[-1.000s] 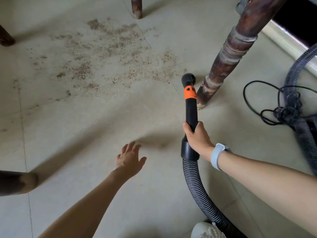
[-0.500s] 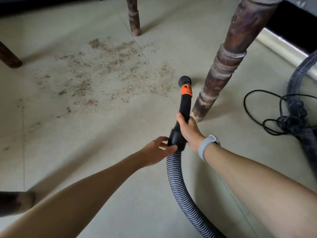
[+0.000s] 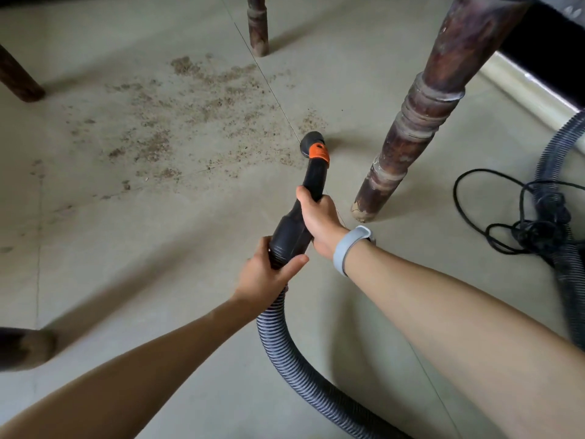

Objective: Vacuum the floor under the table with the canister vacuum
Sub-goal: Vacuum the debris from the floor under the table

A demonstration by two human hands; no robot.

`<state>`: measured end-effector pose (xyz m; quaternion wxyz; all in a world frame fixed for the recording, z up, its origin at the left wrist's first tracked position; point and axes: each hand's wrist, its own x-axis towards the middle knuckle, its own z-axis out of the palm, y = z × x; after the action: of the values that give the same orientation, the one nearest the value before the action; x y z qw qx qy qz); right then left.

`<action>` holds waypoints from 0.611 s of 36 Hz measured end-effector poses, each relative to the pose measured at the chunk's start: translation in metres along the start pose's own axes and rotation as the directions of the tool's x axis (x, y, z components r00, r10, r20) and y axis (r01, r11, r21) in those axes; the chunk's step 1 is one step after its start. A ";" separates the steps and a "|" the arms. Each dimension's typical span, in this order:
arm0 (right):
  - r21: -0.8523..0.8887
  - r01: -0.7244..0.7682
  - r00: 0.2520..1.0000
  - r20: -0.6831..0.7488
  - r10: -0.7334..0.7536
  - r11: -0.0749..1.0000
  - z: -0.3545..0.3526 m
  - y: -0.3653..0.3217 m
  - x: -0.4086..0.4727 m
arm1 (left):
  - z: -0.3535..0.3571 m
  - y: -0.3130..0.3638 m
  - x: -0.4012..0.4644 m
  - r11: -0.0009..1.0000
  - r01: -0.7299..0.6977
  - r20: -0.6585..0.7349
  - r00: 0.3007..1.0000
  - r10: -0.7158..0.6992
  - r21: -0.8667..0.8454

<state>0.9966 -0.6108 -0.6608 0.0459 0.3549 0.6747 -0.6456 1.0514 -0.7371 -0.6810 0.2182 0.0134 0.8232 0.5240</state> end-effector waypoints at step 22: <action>-0.242 0.120 0.976 -0.150 -0.160 0.963 0.018 -0.029 -0.028 | -0.004 -0.016 -0.027 0.982 0.009 -0.046 0.999 -0.001 0.191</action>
<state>0.9951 -0.6367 -0.6252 -0.0162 0.3516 0.7702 -0.5319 1.0778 -0.7540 -0.6839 0.1982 0.0201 0.8745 0.4422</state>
